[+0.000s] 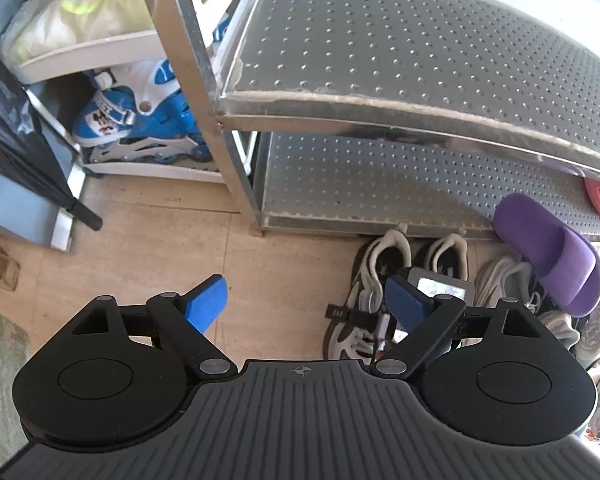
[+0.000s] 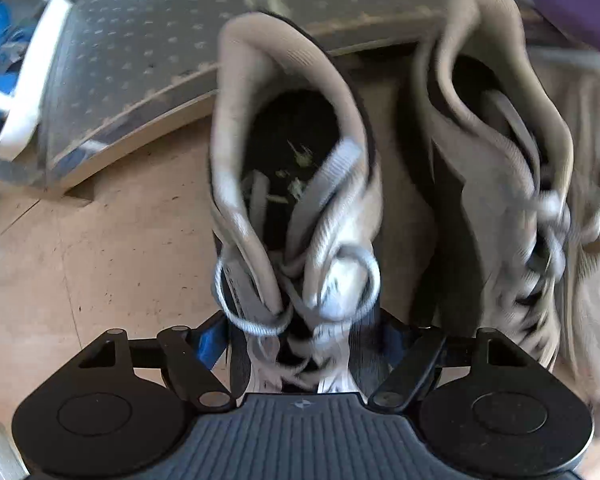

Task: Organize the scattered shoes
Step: 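Set the sneaker beside its pair and open the right tool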

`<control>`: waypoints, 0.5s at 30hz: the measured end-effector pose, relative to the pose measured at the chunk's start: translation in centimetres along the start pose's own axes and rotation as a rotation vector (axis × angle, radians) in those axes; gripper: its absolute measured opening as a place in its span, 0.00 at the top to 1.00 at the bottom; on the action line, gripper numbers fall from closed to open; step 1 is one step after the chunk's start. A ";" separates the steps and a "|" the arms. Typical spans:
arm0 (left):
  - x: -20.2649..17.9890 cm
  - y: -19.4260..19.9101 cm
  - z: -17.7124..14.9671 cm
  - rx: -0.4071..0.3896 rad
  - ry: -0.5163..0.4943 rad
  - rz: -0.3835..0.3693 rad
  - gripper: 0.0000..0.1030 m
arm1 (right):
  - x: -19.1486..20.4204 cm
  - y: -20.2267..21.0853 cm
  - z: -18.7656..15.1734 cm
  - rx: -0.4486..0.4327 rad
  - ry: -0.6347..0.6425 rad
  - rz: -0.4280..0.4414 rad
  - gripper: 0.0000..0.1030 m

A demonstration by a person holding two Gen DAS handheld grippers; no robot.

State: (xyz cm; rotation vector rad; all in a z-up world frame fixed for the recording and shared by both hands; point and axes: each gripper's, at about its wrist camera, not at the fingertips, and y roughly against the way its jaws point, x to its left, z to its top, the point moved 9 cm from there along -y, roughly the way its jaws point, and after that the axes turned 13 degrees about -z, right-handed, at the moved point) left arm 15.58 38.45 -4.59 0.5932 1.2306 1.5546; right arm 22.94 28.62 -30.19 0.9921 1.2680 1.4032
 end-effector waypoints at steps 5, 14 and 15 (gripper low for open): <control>-0.7 -0.1 0.1 0.001 -0.003 -0.001 0.12 | -1.8 3.4 -0.4 -0.079 0.101 0.028 0.11; -4.3 -1.0 -0.6 0.032 -0.061 -0.024 0.12 | -12.4 8.6 -1.2 -0.250 0.024 0.077 0.34; -4.8 -1.1 -0.7 0.037 -0.071 -0.029 0.12 | -13.2 8.1 -1.0 -0.241 0.009 0.069 0.40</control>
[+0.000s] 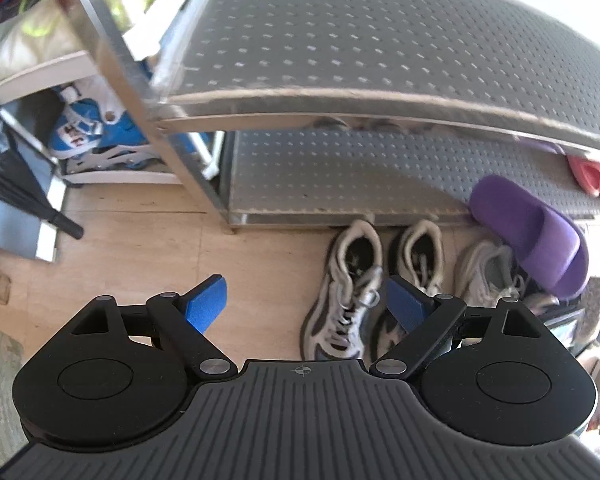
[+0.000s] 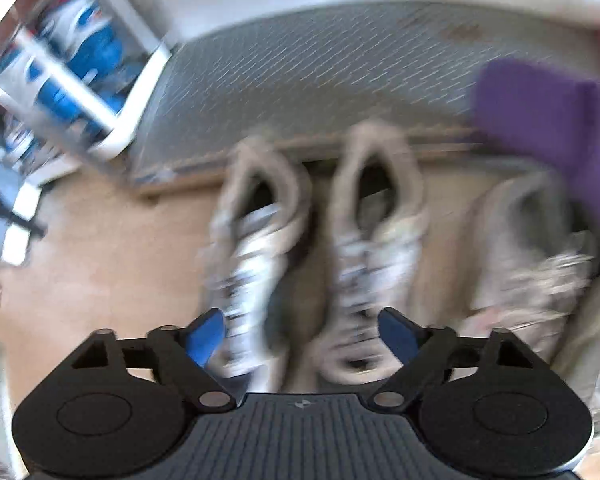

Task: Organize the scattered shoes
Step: 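Set the sneaker beside its pair and open the right tool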

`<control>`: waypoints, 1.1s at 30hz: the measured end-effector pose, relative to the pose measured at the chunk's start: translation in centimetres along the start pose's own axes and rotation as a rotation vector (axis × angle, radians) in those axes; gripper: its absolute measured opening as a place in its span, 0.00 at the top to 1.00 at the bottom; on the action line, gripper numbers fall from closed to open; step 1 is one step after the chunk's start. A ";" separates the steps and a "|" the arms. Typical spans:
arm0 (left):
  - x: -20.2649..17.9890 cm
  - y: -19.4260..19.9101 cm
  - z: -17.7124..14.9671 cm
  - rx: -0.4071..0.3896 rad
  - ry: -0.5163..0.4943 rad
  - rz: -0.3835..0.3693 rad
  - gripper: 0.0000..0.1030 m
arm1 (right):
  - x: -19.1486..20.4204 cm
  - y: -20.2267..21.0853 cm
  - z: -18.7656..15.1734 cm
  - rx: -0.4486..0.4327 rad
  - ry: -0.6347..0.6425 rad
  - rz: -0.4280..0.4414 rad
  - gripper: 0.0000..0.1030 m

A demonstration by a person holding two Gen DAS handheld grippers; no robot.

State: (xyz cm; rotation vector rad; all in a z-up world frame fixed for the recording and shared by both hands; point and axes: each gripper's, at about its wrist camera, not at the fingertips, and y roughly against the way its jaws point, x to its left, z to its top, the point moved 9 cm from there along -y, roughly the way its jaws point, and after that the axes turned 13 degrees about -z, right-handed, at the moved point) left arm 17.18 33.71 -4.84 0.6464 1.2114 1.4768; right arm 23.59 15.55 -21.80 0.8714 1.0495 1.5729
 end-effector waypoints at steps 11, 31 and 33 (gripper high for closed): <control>-1.0 -1.0 0.4 0.018 -0.024 0.013 0.12 | -0.6 -4.6 -0.5 0.119 0.069 -0.012 0.17; 1.7 -0.2 0.9 -0.004 0.036 -0.001 0.12 | 7.4 -7.6 -3.8 0.157 0.221 -0.088 0.20; 1.8 -0.1 0.9 -0.007 0.040 0.000 0.12 | 7.4 -7.7 -3.8 0.171 0.227 -0.106 0.20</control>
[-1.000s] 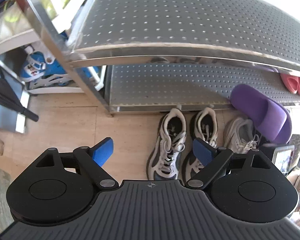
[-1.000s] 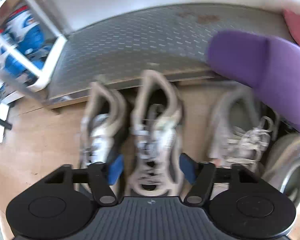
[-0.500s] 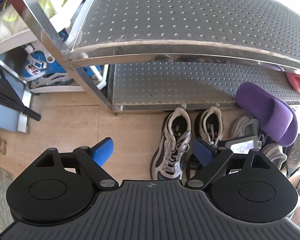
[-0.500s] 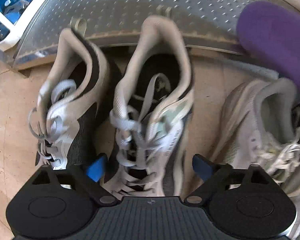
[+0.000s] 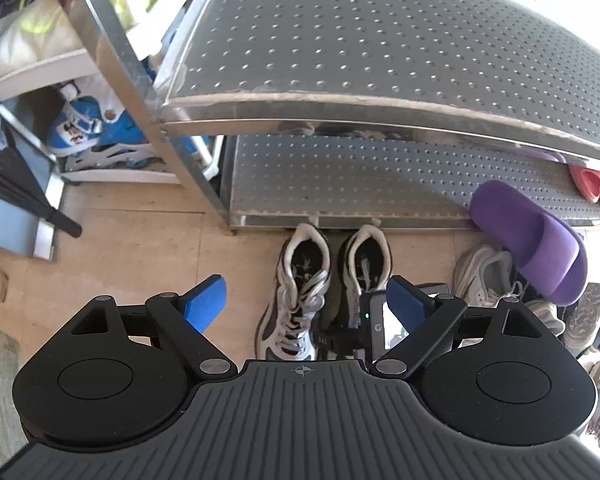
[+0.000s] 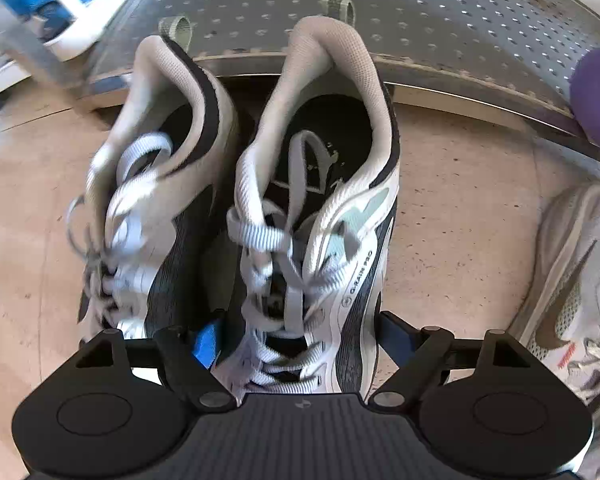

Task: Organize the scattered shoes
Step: 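Set the sneaker beside its pair and open the right tool, then move the right tool toward the purple slide lying on the sneakers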

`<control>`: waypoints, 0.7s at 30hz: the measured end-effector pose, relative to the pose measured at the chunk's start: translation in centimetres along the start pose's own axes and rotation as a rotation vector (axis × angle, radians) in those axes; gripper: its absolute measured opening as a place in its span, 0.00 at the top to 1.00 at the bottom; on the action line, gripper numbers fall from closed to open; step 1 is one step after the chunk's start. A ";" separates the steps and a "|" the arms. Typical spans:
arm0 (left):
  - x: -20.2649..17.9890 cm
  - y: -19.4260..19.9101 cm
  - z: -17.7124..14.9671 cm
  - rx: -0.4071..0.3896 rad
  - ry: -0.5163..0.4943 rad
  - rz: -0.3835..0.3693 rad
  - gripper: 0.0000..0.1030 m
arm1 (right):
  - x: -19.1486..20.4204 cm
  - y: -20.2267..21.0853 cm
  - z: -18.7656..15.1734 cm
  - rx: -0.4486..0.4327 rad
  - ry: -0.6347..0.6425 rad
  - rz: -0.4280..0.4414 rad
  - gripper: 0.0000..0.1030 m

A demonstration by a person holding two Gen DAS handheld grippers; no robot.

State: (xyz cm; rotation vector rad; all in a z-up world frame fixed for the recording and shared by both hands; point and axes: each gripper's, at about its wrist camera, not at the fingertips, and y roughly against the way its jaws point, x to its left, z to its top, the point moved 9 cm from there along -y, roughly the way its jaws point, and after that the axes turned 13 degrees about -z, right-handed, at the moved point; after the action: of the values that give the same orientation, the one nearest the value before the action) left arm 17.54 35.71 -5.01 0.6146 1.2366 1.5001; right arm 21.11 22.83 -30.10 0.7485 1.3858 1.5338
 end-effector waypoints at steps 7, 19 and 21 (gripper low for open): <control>-0.6 0.3 0.1 -0.014 -0.007 -0.016 0.12 | 0.4 0.4 -0.7 -0.086 0.217 -0.057 0.20; -1.8 0.2 0.1 -0.016 -0.007 -0.020 0.12 | -4.1 2.6 -2.8 0.004 -0.019 0.104 0.12; -2.1 0.2 -0.1 -0.011 -0.015 -0.021 0.12 | -4.6 2.2 -4.6 0.020 0.011 0.080 0.15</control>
State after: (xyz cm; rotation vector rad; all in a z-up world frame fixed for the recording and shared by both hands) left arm 18.11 33.72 -4.38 0.6026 1.2187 1.4816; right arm 18.37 16.84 -28.16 0.8178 1.3956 1.5899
